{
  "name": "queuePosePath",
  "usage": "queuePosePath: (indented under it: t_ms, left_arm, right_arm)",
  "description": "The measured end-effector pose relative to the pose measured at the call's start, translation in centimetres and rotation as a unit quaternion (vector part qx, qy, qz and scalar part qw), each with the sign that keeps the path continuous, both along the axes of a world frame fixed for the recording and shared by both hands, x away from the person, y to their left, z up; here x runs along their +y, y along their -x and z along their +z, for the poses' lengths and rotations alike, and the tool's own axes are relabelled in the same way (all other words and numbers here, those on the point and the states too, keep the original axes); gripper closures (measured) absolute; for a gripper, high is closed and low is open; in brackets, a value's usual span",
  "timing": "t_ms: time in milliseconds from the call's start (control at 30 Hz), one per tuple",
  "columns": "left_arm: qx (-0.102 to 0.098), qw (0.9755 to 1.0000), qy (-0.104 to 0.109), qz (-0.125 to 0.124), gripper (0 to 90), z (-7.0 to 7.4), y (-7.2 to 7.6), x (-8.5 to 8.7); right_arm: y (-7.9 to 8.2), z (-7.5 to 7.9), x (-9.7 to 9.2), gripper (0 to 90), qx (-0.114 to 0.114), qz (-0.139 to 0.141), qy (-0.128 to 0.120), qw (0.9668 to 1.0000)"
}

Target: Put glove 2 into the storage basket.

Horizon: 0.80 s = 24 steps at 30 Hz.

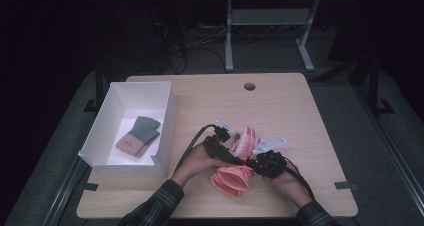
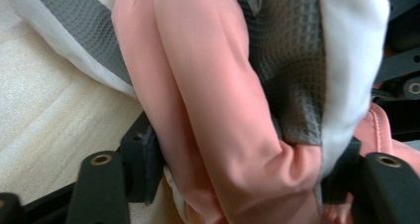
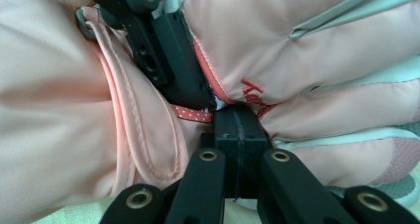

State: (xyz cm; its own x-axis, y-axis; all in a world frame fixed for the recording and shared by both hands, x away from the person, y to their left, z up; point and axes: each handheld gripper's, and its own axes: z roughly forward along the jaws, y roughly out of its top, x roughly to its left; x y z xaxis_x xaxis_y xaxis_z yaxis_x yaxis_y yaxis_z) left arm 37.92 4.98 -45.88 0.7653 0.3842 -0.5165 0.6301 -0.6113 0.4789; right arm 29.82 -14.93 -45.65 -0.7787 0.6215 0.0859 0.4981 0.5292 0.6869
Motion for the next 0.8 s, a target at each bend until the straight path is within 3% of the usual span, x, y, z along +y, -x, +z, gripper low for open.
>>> queuePosePath:
  t_ms: [133, 233, 367, 500, 567, 700, 800]
  left_arm:
    - [0.005, 1.0, -0.003, 0.001, 46.9, 0.3, 0.0, 0.0]
    - [-0.002, 1.0, -0.005, -0.001, 54.8, 0.4, 0.0, 0.0]
    - [-0.002, 1.0, 0.003, 0.004, 57.7, 0.5, 0.1, 0.1]
    - [0.0, 0.9999, 0.01, 0.005, 59.1, 0.6, 0.0, 0.2]
    - [0.005, 0.9999, 0.011, 0.007, 59.4, 0.8, 0.0, 0.2]
    - [0.0, 0.9999, 0.014, 0.007, 59.7, 1.2, 0.2, 0.3]
    - [-0.005, 0.9998, 0.017, 0.009, 60.4, 1.6, 0.5, 0.2]
  right_arm:
    - [-0.1, 0.0, -0.1, 90.0, -0.001, 0.003, -0.001, 1.0]
    - [0.0, 0.0, -0.2, 90.0, -0.004, 0.004, -0.001, 1.0]
    - [0.0, 0.2, -0.3, 89.9, -0.004, 0.004, -0.004, 1.0]
    - [0.4, 1.1, -0.9, 83.1, -0.008, 0.007, -0.01, 0.9999]
    - [0.7, 1.7, -1.6, 81.1, -0.012, 0.005, -0.033, 0.9994]
    - [1.4, 2.6, -3.3, 72.1, -0.024, -0.007, -0.051, 0.9984]
    - [1.8, 2.9, -4.5, 63.2, -0.017, -0.025, -0.051, 0.9983]
